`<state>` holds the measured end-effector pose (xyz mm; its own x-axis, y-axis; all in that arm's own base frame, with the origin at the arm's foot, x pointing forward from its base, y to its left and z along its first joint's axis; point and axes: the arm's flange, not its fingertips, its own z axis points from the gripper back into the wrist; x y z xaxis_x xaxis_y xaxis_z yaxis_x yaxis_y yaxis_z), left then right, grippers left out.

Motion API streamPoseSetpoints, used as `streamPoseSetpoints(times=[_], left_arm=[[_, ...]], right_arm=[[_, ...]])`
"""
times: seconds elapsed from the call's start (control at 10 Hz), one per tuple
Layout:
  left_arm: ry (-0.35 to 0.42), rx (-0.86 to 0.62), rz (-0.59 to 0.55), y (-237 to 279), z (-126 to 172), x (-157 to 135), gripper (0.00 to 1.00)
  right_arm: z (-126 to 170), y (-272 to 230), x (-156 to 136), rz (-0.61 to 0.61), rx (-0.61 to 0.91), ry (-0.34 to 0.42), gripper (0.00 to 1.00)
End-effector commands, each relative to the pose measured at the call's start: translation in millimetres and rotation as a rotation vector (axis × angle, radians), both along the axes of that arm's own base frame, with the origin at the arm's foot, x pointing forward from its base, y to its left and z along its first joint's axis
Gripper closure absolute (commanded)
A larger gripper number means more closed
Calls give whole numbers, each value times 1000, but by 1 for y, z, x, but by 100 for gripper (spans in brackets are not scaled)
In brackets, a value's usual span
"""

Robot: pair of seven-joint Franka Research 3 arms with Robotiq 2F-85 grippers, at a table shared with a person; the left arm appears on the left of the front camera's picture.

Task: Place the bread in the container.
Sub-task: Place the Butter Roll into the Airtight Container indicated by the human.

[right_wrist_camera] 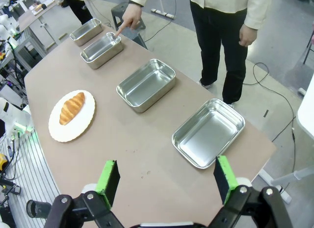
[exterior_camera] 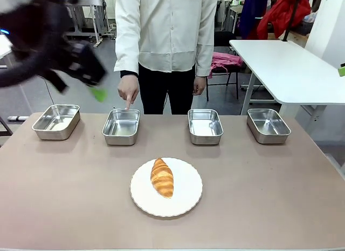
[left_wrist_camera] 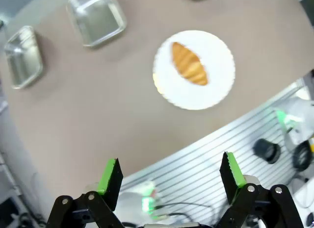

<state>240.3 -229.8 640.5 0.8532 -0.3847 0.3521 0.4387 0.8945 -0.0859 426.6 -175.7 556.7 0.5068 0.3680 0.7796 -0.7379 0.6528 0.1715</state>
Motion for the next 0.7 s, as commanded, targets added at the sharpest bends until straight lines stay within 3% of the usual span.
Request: streamPoseSetpoints(times=[0.0,0.2,0.3,0.6], left_arm=[[29,-140,-1,-33,-23,8,0],[-4,-134,-52,-48,-43,8,0],[39,-107,-8,-48,-24,-4,0],[39,-107,-8,-48,-24,-4,0]], right_arm=[[1,1,0,7,14,-11,0],[1,1,0,7,14,-11,0],[1,1,0,7,14,-11,0],[1,1,0,7,14,-11,0]])
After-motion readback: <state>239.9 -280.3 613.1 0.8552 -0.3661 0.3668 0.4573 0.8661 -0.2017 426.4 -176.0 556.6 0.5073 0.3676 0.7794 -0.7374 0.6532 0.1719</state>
